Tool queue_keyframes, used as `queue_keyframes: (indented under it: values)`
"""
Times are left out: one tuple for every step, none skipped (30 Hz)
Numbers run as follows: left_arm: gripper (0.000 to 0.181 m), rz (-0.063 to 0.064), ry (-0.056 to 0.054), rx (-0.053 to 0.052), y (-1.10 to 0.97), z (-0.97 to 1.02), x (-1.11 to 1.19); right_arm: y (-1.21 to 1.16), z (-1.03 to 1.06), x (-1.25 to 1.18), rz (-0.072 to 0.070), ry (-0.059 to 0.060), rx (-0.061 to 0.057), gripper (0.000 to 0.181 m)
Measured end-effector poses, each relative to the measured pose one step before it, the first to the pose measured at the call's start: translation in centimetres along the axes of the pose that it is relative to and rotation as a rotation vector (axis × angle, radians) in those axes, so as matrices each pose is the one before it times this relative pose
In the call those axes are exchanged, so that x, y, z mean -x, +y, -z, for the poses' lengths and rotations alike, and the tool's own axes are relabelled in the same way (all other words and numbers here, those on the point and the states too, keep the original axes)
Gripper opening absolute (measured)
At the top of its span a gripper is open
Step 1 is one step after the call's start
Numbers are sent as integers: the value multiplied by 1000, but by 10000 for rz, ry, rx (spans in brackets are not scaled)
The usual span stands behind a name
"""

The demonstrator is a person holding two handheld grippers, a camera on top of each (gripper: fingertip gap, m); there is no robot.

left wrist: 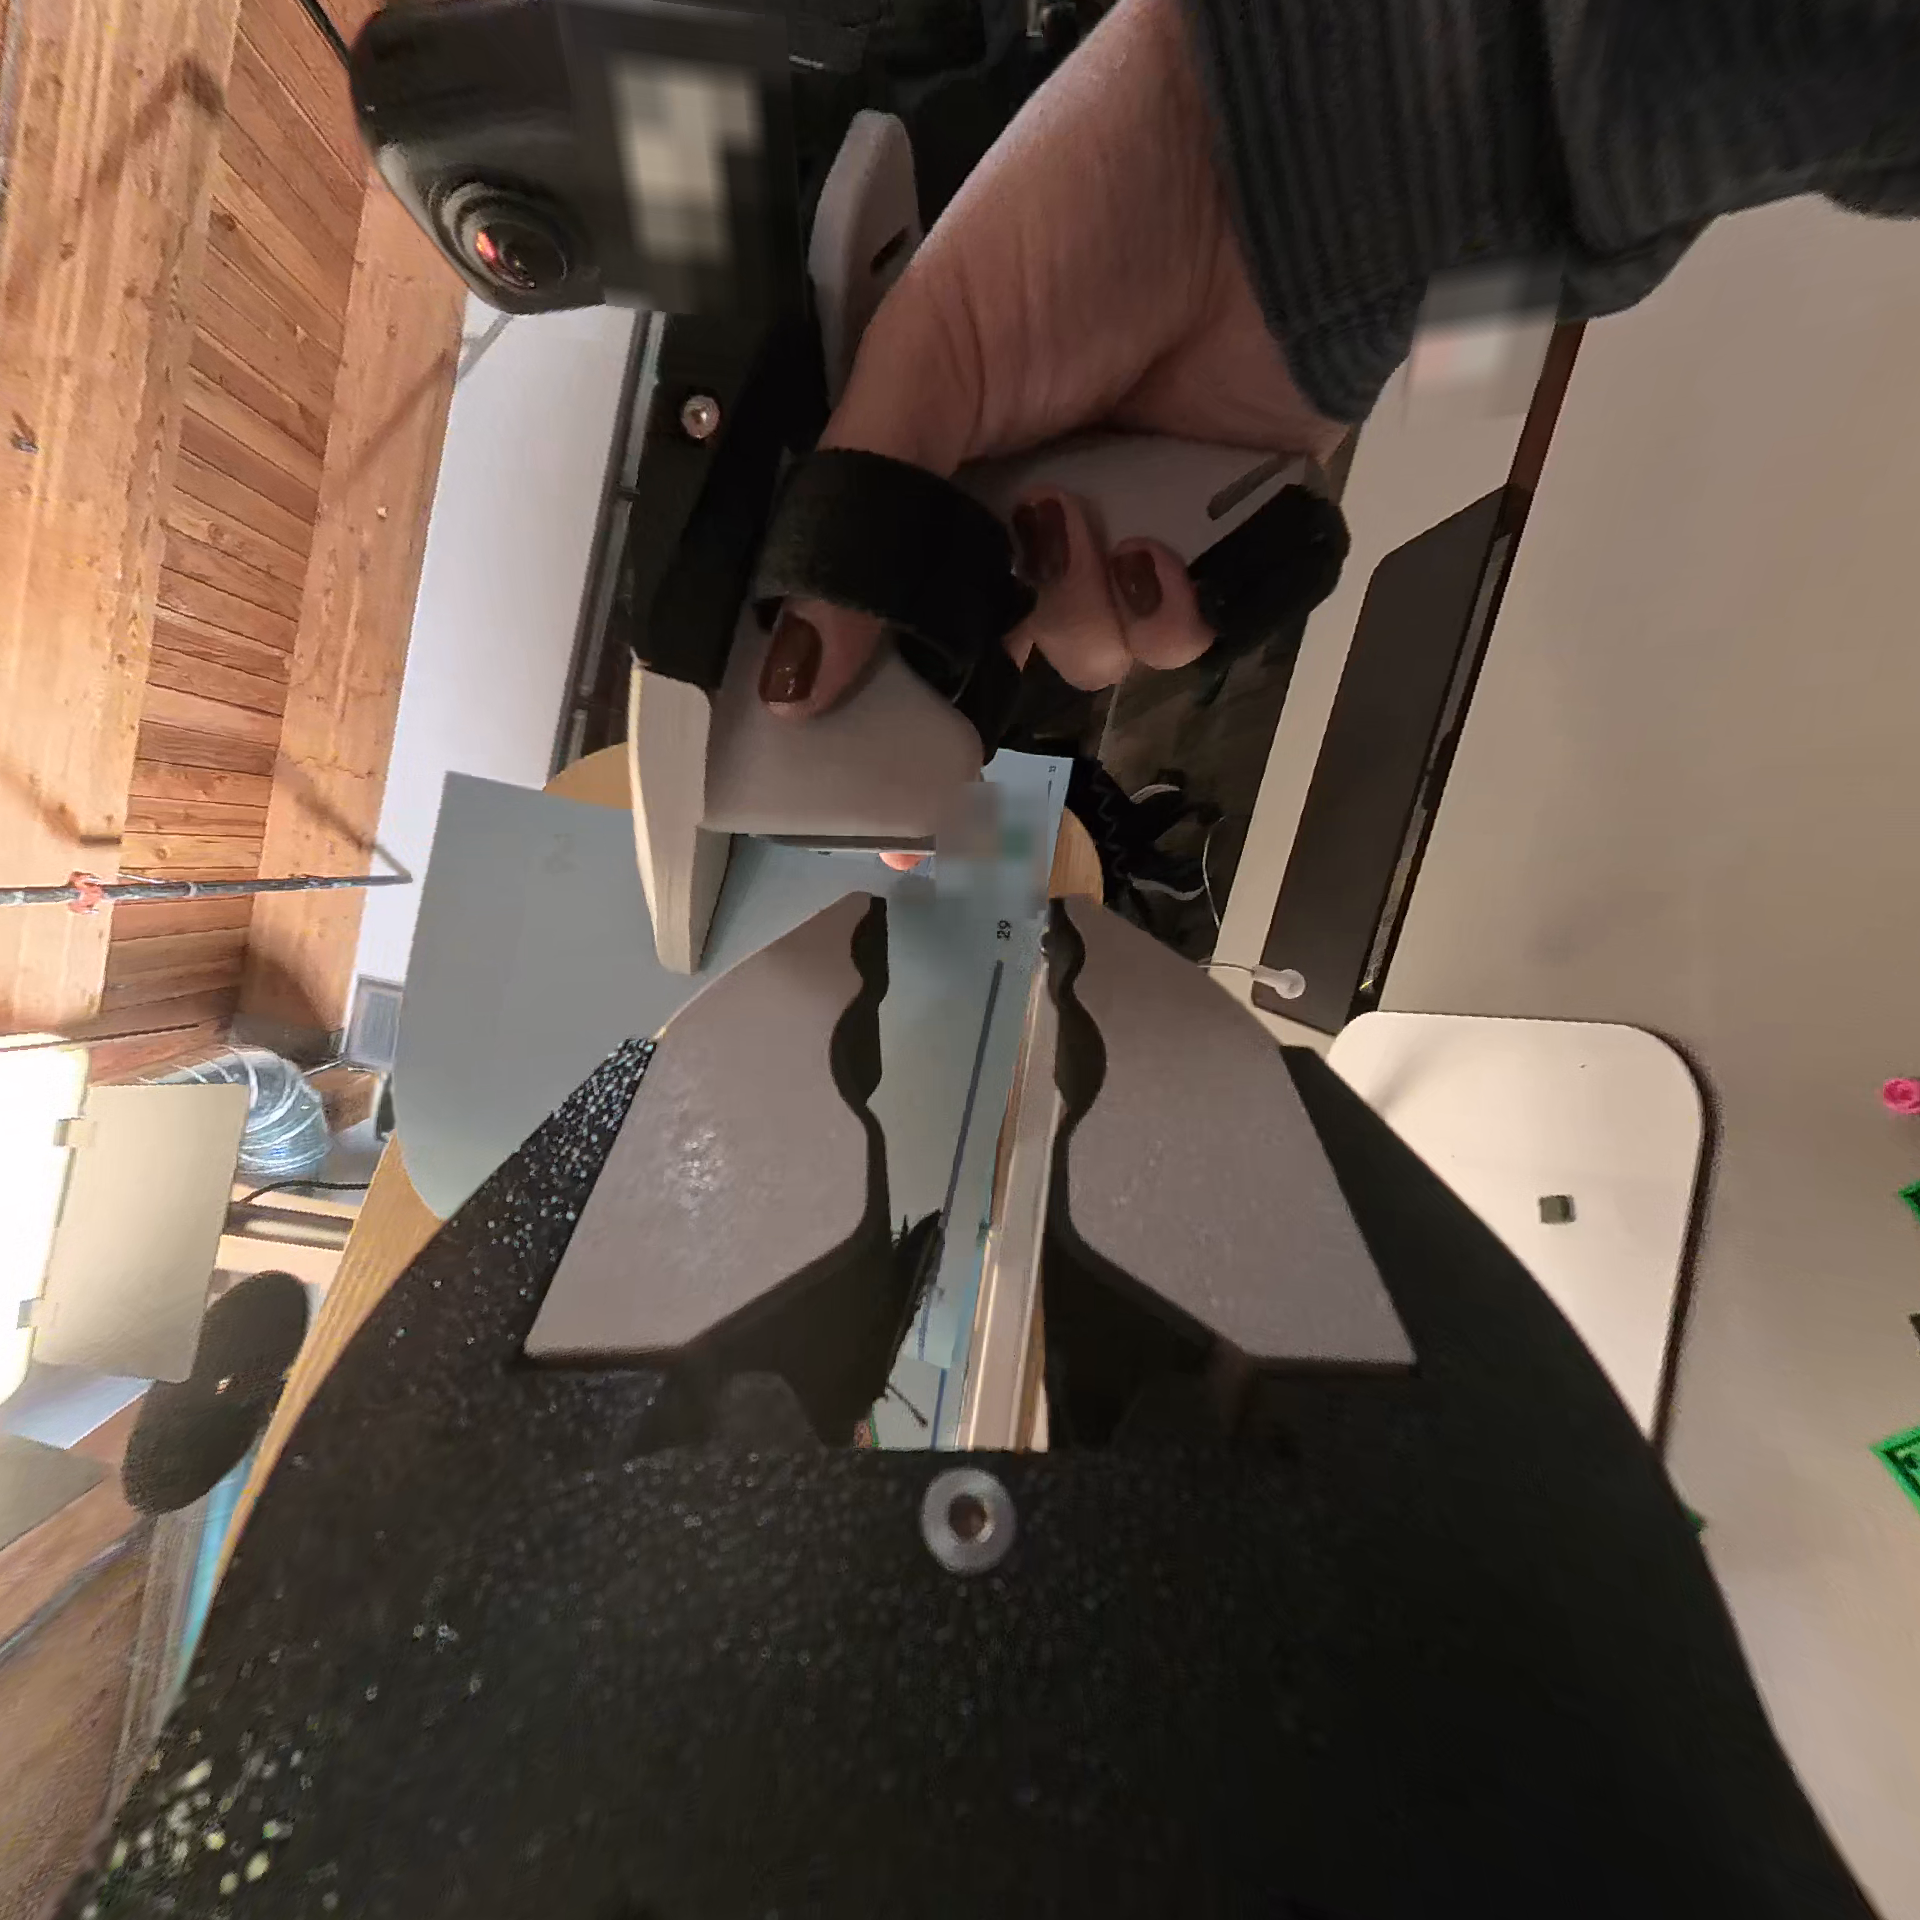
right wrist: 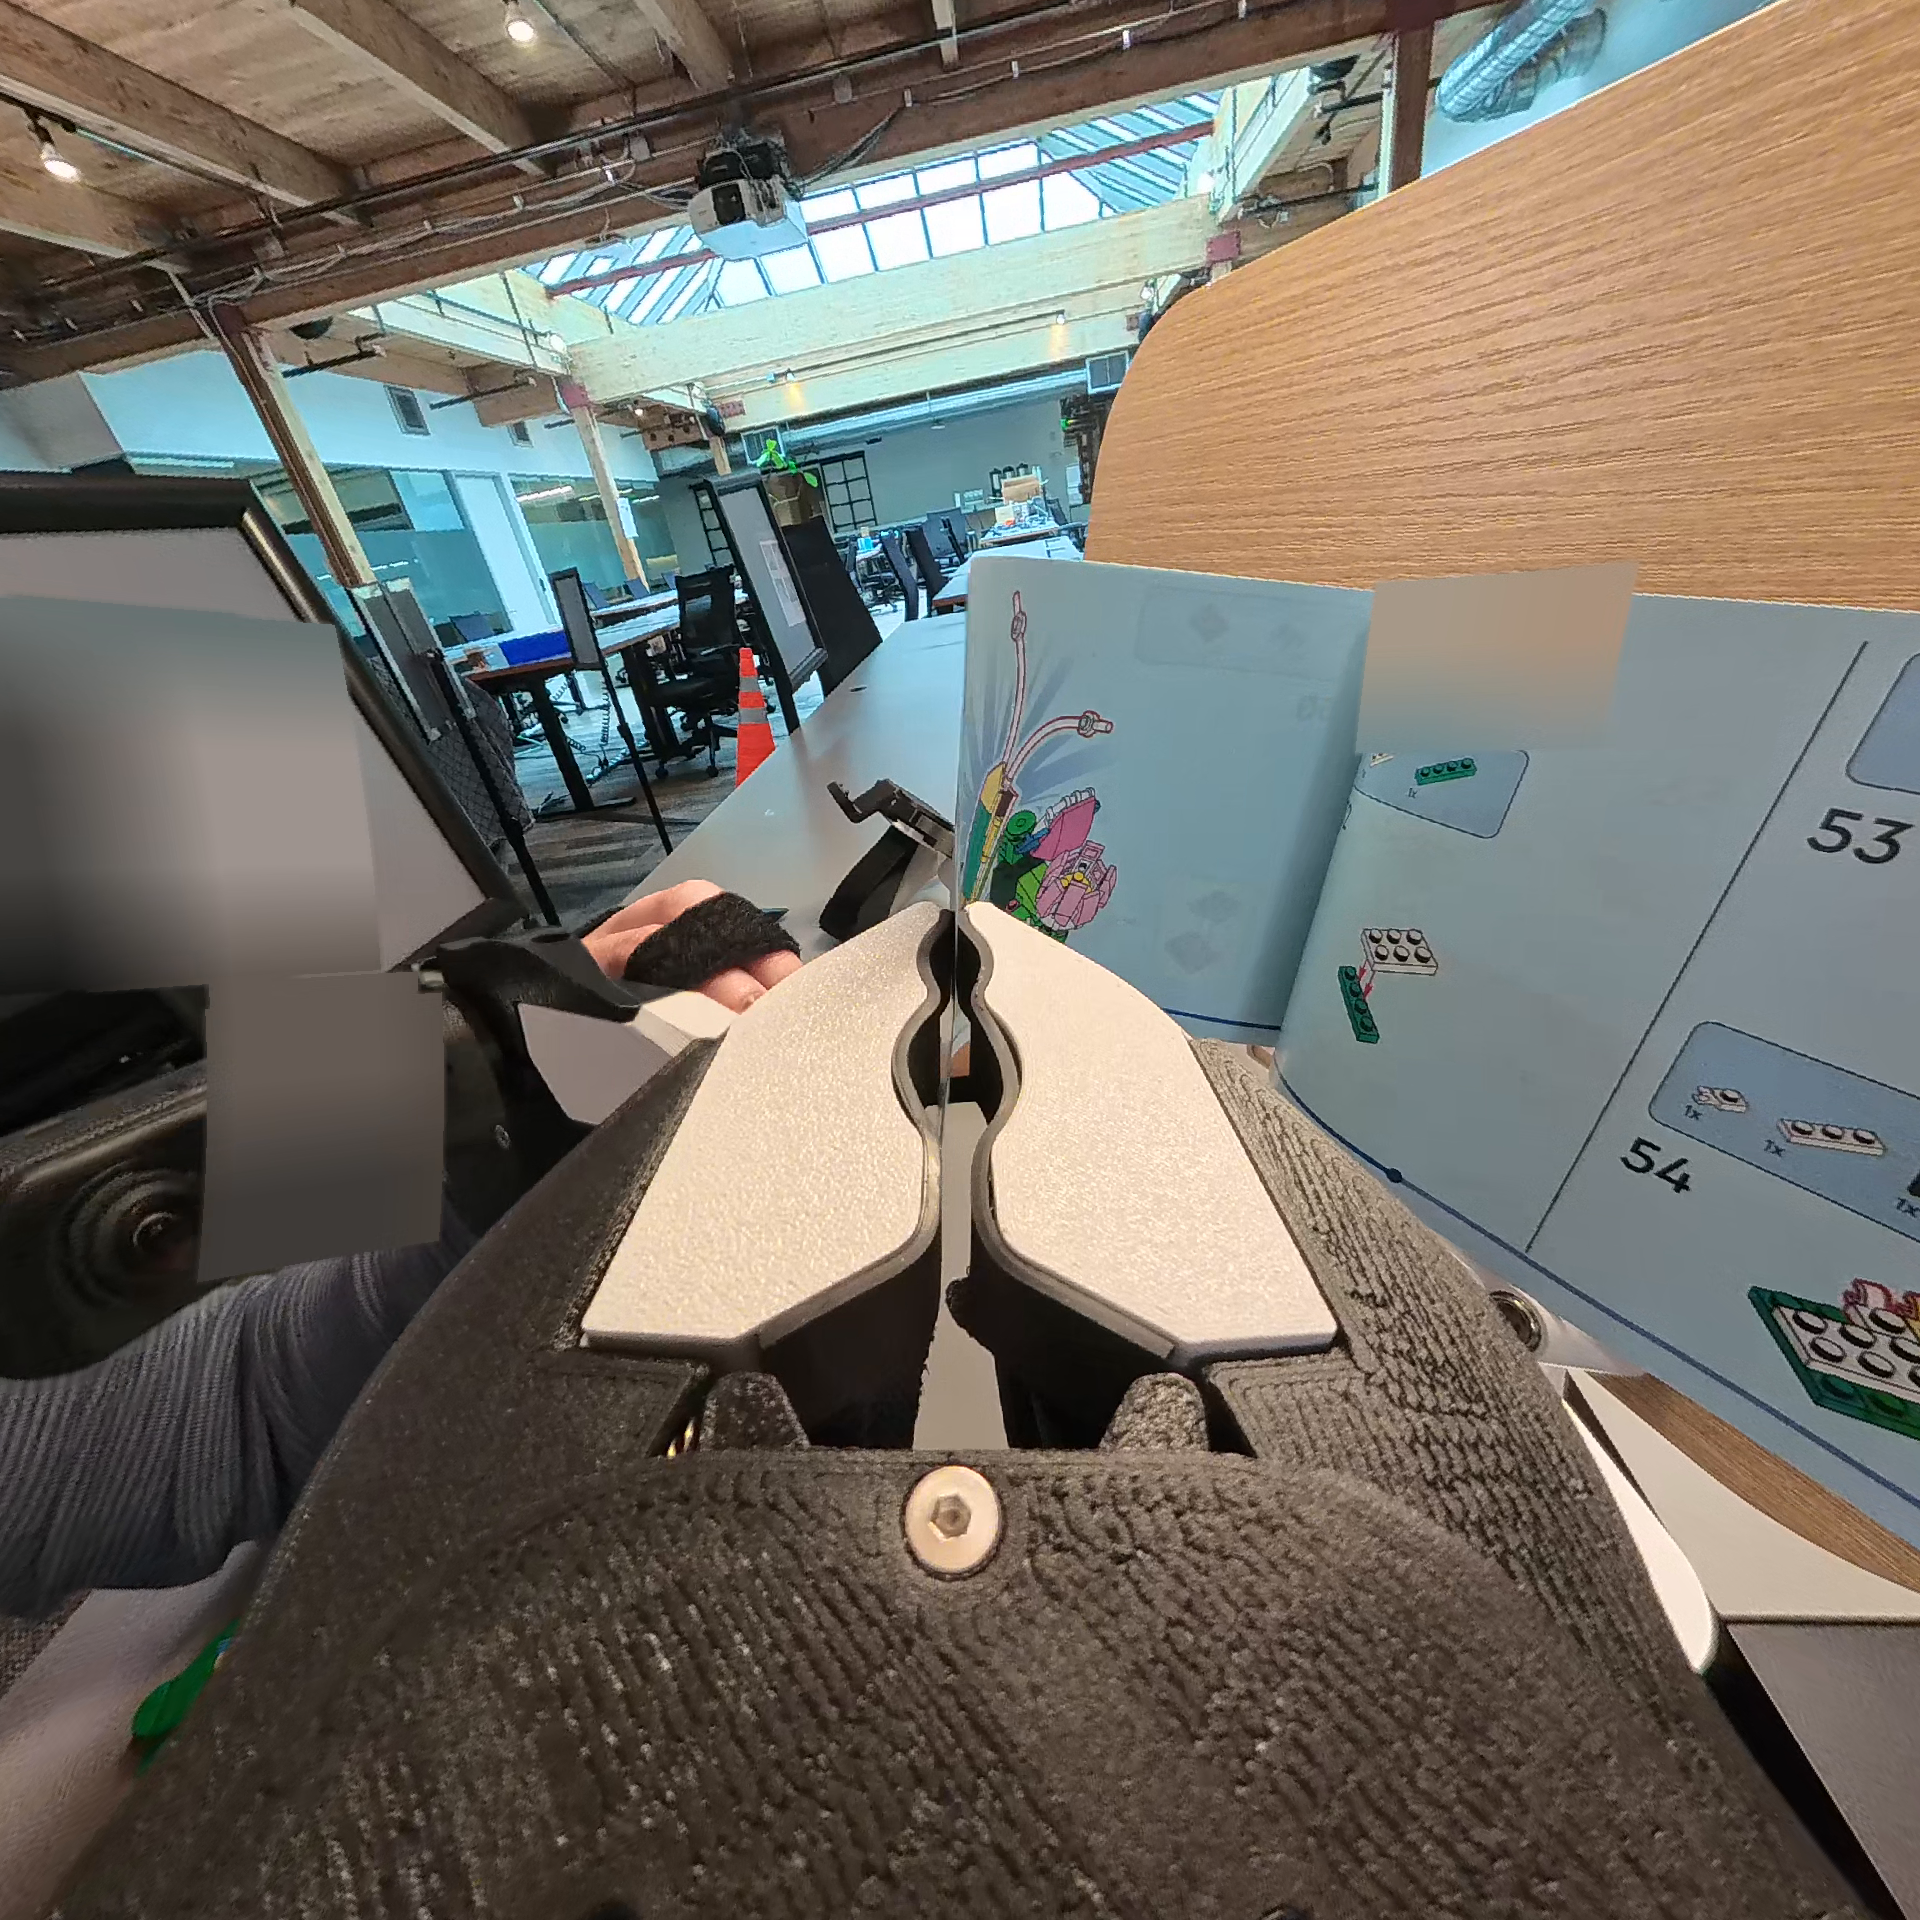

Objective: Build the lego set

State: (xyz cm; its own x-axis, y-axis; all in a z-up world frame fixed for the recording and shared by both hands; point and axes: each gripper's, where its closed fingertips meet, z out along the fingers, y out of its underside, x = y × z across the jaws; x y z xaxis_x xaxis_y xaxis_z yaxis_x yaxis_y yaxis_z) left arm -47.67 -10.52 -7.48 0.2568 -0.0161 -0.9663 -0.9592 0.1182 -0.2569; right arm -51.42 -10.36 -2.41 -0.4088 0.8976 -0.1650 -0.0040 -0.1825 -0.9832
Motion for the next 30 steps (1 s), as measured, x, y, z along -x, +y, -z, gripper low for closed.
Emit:
queue_keyframes:
  values:
    - [30, 160, 98, -46, -38, 25, -47, -6, -4, 10, 3, -1, 1, 0]
    - [31, 160, 86, -1, 33, -21, -49, 4, -17, 19, 2, -5, 0, 0]
    - [31, 97, 20, 45, 99, -39, 11, -2, -11, 6, 2, -1, 4, 0]
    - [32, -1, -19, 43, 86, -48, -7, 17, -24, 22, 4, -5, 9, 0]
    - [32, -46, -25, 38, 62, -45, -14, 19, -9, 17, 4, -5, 12, 0]
    - [31, -38, -70, 48, 55, -59, 43, 15, -20, 6, 4, 1, 8, 0]
    - [31, -32, -78, 46, 40, -41, 76, 4, -12, 7, 1, -2, 1, 0]
    - [29, -26, -97, 56, 66, -31, 121, 3, -13, 20, -5, -9, 1, 0]
    - [28, -26, -47, 54, 56, -12, 74, 2, -8, 5, -3, -5, 2, 0]
    - [28, 4, -7, 8, 13, 16, 28, 0, 0, -5, 3, 3, 0, 0]
    - [28, 53, -8, -27, -22, 43, 51, 3, -3, 8, 3, 0, 1, 0]
    - [28, 80, 27, -67, -59, 56, 24, -4, 12, 2, -3, -4, -2, 0]
    - [28, 113, 22, -92, -91, 70, 60, -13, 7, -1, -4, -1, -9, 0]
    - [28, 123, -11, -54, -39, 68, 118, -10, 4, -13, -5, -1, -5, 0]
    - [28, 105, 15, -39, -17, 69, 88, 5, 17, -13, -4, 0, -1, 0]
    - [29, 114, 35, -56, -29, 79, 40, -6, 20, -4, 0, 3, -4, 0]
    - [29, 108, 9, -60, -44, 66, 75, -11, 13, -16, -3, 3, -6, 0]
    - [29, 114, 24, -56, -31, 60, 56, -10, 9, 1, -5, -2, -6, 0]
    - [30, 129, 61, -56, -55, 48, -1, -7, 19, 4, -2, -3, -4, 0]
    - [30, 130, 49, -43, -29, 40, 18, -2, 8, 1, 4, 0, -1, 0]
    - [31, 99, 61, -30, -27, 27, -14, -8, -10, 17, 7, -2, -2, 0]
    - [31, 85, 74, -12, 11, 12, -47, 4, -3, 12, 4, -5, 2, 0]
    - [31, 73, 60, 18, 43, 1, -45, 3, -13, 22, 2, -6, 7, 0]
    - [32, 57, 58, 2, 34, -10, -58, 17, -19, 12, 4, -4, 10, 0]
    - [32, 49, 38, 0, 27, -23, -39, 13, -12, 13, 5, -2, 7, 0]
    - [33, 31, 5, 7, 23, -21, 0, 9, -14, 18, 3, -5, 4, 0]
    - [33, 2, -10, 6, 23, -14, 9, -2, -11, 10, 2, -4, 4, 0]
    - [33, -2, 8, 20, 34, -16, -17, 7, -1, 8, 3, -1, 4, 0]
    - [33, 13, 23, 1, 3, -9, -38, 8, -1, 11, 6, -5, 5, 0]
    - [34, 24, 21, 0, -6, -19, -25, -3, -2, 14, 3, -4, 4, 0]
